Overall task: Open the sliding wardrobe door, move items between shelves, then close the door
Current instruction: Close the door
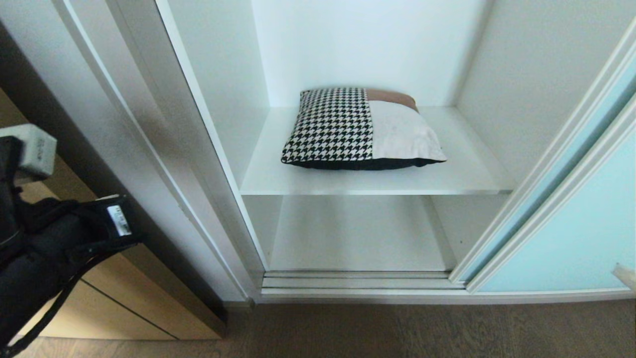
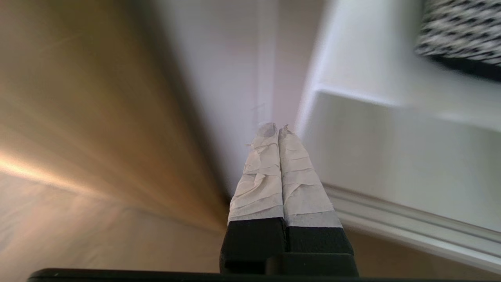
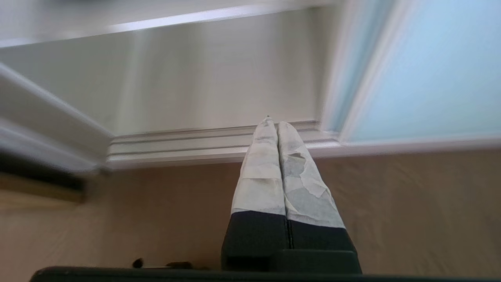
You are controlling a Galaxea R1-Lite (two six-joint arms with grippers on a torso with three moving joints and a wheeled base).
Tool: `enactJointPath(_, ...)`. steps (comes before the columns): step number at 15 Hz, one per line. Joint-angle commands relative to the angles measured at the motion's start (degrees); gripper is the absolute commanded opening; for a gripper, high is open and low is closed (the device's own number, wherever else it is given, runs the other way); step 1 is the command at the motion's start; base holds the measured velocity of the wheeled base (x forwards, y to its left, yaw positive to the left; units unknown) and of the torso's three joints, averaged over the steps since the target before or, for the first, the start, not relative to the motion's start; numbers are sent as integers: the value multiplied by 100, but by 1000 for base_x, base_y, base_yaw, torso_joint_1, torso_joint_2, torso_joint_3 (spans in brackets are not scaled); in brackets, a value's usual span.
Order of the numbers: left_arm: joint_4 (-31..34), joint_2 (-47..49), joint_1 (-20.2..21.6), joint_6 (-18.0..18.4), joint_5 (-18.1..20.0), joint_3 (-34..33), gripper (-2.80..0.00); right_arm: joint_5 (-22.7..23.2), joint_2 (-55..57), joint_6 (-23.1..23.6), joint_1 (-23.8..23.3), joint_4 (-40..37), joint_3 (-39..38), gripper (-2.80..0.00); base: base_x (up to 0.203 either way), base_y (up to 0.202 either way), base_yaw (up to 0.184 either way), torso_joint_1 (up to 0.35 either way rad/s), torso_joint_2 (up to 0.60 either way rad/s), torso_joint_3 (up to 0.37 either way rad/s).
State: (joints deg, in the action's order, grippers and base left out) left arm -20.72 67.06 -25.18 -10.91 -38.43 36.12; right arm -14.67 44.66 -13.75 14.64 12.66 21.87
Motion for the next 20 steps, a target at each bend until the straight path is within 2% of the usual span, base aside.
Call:
enactJointPath(1,-8,-966,113,52,-151,-468,-280,-81,-960,-36,-340,-201,-207,-280,0,0,0,0,0,0)
enactJointPath(3,109,-1547,536,188,-311,-1004,-280,-130,-1405,-76,-687,-290,-387,-280,0,0,0,0,0,0)
enactJointPath(5,201,-2053,960,251,-354,-1728,-280,-147,-1794,-186,-842,-357,-574,-280,0,0,0,0,0,0)
enactJointPath(10,438,-3262,1721,348,-350,-2623,-280,-233,-2567,-248,-855,-391,-1323,-280,0,0,0,0,0,0)
enactJointPath(13,531,-4222,2081,582,-347,-3218,-280,-301,-2651,-318,-831,-418,-1438,-280,0,0,0,0,0,0)
enactJointPath(15,868,-4981,2230,769,-284,-3455,-280,-283,-2649,-383,-829,-468,-1411,-280,0,0,0,0,0,0)
enactJointPath(16,1231,-5256,2275,815,-37,-3464,-280,-243,-2613,-380,-828,-474,-1288,-280,0,0,0,0,0,0)
enactJointPath(17,1457,-5384,2314,842,375,-3478,-280,-227,-2602,-380,-806,-482,-1256,-280,0,0,0,0,0,0)
enactJointPath(18,1500,-5403,2333,875,640,-3487,-280,-249,-2607,-383,-781,-479,-1254,-280,0,0,0,0,0,0)
enactJointPath(20,1413,-5424,2346,983,1529,-3512,-280,-210,-2574,-365,-761,-484,-1222,-280,0,0,0,0,0,0)
